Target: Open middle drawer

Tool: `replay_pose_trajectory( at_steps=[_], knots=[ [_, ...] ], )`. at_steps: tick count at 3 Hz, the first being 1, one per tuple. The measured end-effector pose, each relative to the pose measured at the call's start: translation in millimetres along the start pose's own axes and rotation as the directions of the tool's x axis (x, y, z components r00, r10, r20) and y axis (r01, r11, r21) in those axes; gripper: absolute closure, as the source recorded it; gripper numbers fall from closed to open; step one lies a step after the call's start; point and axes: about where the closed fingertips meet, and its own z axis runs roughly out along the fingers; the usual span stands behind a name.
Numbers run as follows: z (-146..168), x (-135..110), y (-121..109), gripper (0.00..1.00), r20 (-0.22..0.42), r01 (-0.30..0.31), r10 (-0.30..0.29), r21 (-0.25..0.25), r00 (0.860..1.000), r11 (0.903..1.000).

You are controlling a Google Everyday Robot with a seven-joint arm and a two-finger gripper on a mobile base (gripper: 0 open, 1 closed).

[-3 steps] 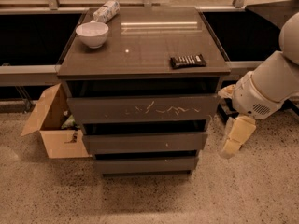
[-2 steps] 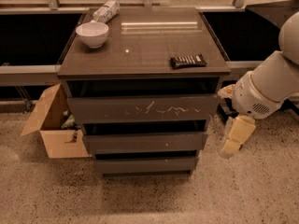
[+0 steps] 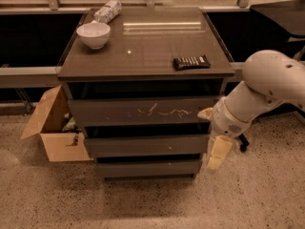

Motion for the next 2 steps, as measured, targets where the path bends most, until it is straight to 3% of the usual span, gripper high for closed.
replay_pose_trajectory(
  at_steps=[2],
  knots=[
    [97,6,-12,0.0,0.035,0.024,-0.021,-0.101,0.999,0.9946]
  ],
)
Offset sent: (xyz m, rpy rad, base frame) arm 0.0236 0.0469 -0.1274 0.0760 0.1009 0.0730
